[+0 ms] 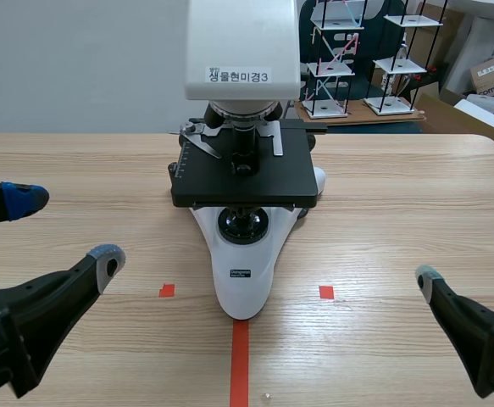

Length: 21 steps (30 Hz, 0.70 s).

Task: Return to the home posture

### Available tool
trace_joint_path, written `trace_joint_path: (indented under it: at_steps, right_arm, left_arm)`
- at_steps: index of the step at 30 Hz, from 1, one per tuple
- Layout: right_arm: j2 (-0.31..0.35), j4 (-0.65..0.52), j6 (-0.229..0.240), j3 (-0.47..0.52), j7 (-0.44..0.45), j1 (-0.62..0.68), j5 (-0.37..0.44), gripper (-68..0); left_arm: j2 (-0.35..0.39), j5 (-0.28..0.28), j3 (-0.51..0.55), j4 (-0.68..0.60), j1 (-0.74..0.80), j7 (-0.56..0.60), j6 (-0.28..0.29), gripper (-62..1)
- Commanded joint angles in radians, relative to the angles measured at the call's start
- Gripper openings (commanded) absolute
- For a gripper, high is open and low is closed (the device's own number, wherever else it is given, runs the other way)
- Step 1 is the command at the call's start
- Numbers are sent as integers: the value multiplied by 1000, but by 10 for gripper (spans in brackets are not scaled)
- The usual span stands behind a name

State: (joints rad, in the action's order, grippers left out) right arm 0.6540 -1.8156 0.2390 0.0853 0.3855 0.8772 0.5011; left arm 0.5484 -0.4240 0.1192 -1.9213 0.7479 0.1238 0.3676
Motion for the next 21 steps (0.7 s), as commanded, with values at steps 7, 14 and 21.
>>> trace_joint_path:
  at_steps: [7,14,21]
  right_arm:
    - [10,-70,-4,47,21,29,8,-4]
    - [10,-70,-4,47,21,29,7,-4]
    - [10,-70,-5,47,21,29,7,-4]
  left_arm:
    - [-7,-6,5,-8,-3,14,1,14]
    - [-7,-6,5,-8,-3,14,1,14]
    - [-7,-6,5,-8,-3,14,1,14]
